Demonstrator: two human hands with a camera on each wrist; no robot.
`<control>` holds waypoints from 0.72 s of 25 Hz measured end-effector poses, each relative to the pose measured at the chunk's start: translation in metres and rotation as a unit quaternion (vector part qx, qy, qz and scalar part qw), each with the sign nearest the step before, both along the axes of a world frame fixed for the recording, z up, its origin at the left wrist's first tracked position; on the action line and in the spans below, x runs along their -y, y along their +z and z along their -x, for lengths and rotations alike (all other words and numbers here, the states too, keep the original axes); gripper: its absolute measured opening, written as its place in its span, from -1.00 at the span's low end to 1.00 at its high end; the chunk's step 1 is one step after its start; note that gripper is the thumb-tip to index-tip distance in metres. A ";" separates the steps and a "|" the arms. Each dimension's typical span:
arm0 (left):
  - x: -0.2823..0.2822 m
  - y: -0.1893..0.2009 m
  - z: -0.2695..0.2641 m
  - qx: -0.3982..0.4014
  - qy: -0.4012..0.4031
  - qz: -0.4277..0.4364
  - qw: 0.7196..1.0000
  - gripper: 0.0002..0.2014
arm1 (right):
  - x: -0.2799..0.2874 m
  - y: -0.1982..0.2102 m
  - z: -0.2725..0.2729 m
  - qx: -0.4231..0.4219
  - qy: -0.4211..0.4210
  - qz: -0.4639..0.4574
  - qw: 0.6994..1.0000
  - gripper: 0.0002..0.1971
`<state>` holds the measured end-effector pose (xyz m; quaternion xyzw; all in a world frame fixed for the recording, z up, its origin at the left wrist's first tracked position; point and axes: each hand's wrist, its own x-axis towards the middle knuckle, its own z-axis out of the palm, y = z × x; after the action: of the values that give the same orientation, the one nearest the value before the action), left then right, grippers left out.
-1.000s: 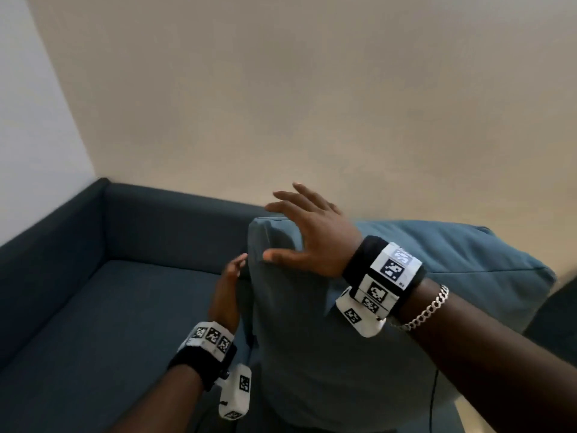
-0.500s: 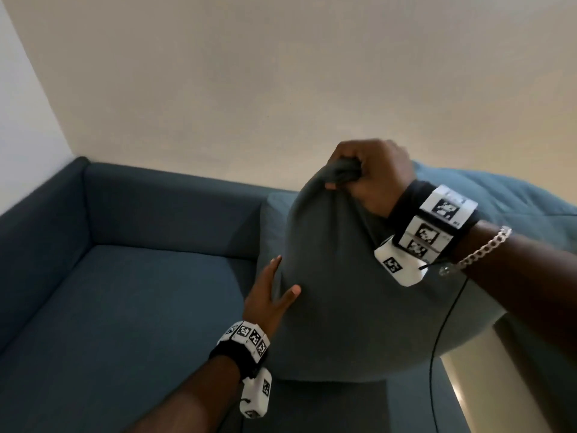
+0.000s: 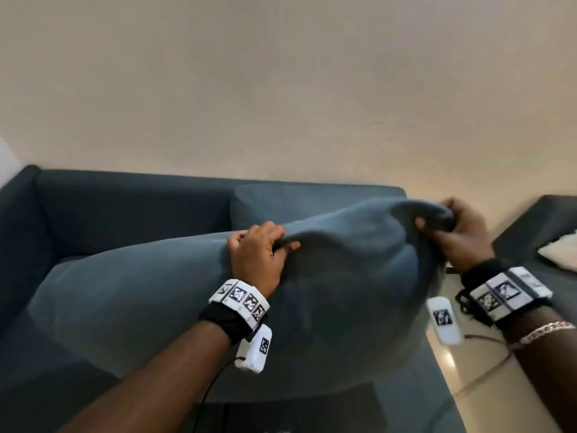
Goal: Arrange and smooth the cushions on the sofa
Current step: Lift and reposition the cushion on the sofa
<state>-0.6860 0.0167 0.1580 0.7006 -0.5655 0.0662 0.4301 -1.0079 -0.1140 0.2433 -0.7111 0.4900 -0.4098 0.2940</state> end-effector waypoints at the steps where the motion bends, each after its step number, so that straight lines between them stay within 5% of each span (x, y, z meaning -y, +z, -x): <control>1: 0.004 -0.030 0.009 0.032 -0.016 -0.085 0.996 -0.70 | 0.003 -0.042 0.015 -0.067 0.000 -0.069 0.995 -0.64; 4: 0.001 -0.125 0.035 0.105 -0.070 -0.386 0.914 -0.69 | -0.008 -0.139 0.005 -0.251 0.095 -0.149 0.952 -0.45; 5: -0.002 -0.143 0.042 0.096 -0.074 -0.410 0.904 -0.65 | -0.016 -0.159 -0.014 -0.301 0.156 -0.127 0.932 -0.31; 8: 0.007 -0.134 0.045 0.040 -0.091 -0.348 0.932 -0.43 | -0.033 -0.187 -0.071 -0.435 0.245 -0.068 0.864 -0.11; 11: -0.009 -0.111 -0.027 0.069 -0.062 -0.462 0.882 -0.11 | -0.014 -0.198 -0.096 -0.465 0.211 -0.078 0.856 -0.22; 15: -0.105 -0.120 -0.159 0.093 0.064 -0.578 0.809 -0.06 | 0.009 -0.214 -0.112 -0.481 0.188 -0.051 0.855 -0.32; 18: -0.128 -0.135 -0.206 0.102 0.051 -0.567 0.816 -0.10 | 0.004 -0.228 -0.132 -0.469 0.153 -0.050 0.869 -0.63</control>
<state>-0.4801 0.1446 0.0231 0.8373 -0.5073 -0.1731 -0.1076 -0.8759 -0.1184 0.0154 -0.8700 0.4750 0.0467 0.1237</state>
